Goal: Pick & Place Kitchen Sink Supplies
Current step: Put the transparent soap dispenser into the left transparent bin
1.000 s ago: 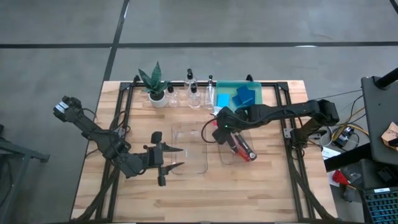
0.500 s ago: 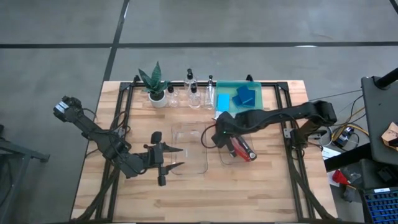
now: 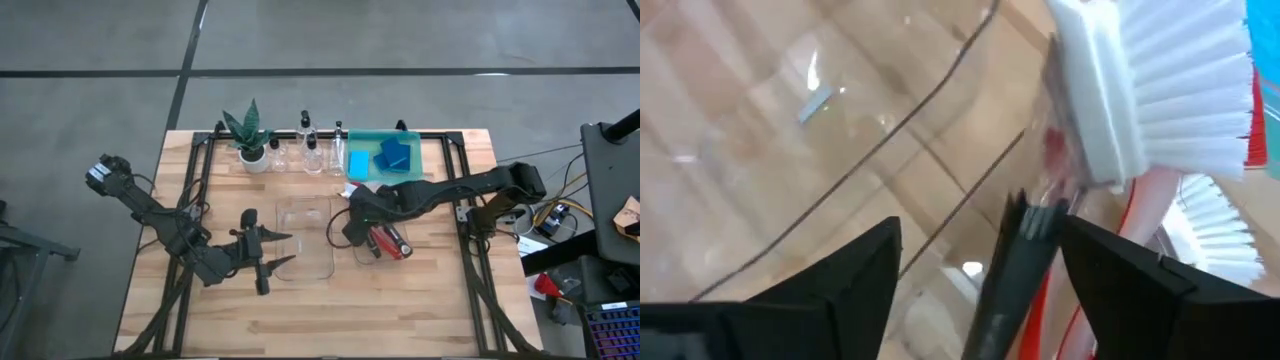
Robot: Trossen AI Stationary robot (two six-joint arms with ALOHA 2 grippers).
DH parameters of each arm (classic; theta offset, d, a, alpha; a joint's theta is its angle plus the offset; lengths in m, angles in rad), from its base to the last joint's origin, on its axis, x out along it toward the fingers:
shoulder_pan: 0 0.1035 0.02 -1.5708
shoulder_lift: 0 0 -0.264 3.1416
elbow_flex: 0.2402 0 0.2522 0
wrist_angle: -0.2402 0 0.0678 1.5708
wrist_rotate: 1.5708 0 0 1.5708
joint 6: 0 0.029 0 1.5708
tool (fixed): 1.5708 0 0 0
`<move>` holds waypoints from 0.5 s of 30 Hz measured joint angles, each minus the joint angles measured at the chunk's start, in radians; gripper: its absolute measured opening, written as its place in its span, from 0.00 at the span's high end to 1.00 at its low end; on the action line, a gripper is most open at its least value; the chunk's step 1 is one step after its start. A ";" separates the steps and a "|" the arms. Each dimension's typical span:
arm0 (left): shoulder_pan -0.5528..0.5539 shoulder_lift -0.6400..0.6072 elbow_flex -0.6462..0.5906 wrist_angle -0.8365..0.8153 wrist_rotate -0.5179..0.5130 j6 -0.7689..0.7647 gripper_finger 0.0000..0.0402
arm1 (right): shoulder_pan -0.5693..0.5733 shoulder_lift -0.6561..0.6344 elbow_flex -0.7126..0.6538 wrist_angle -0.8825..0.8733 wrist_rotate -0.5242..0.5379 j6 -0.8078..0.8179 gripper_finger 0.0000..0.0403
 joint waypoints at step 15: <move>0.219 -0.002 0.012 -0.117 0.005 -0.186 0.47 | 0.195 -0.112 0.015 0.034 0.241 -0.160 0.27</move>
